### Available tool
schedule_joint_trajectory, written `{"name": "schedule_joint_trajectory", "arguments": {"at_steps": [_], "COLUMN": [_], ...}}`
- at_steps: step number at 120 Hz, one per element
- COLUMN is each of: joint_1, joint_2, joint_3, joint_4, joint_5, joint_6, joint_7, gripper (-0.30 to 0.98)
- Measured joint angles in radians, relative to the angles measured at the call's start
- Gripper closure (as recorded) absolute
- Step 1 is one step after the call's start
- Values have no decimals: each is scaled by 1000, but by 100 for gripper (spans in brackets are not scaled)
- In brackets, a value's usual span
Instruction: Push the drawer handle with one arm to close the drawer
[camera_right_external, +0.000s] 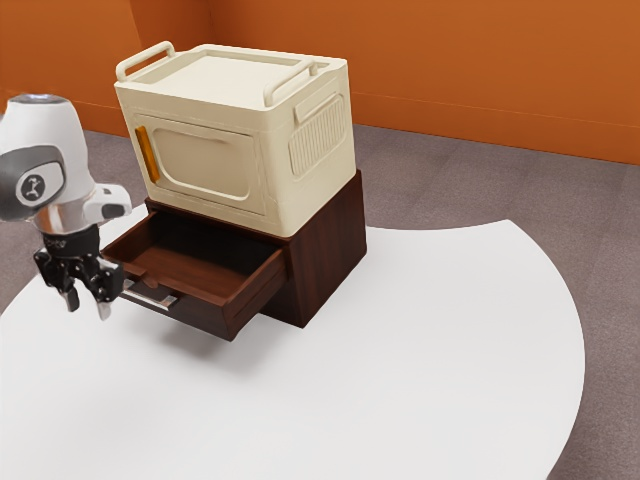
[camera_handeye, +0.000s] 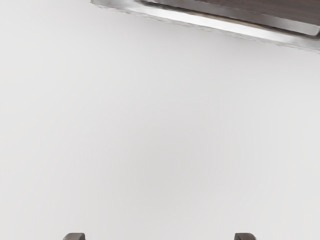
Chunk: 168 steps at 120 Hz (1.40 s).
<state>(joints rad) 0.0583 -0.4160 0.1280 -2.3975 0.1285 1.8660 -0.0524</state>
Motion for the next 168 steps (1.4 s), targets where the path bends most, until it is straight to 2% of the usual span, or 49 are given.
{"name": "schedule_joint_trajectory", "arguments": {"at_steps": [29,68,99,151,168], "joint_1": [0,1,2,-13,-2], "joint_2": [118,215,304,461,509], "joint_3": [29,37,29,-42,-52], "joint_4": [-22,-27,66,254,319], "joint_5": [9,-6,-22,-59,-93], "joint_6": [189,402,472,494,496], "joint_7": [19,36,45,56,66], "gripper": [48,62,66,67,68]}}
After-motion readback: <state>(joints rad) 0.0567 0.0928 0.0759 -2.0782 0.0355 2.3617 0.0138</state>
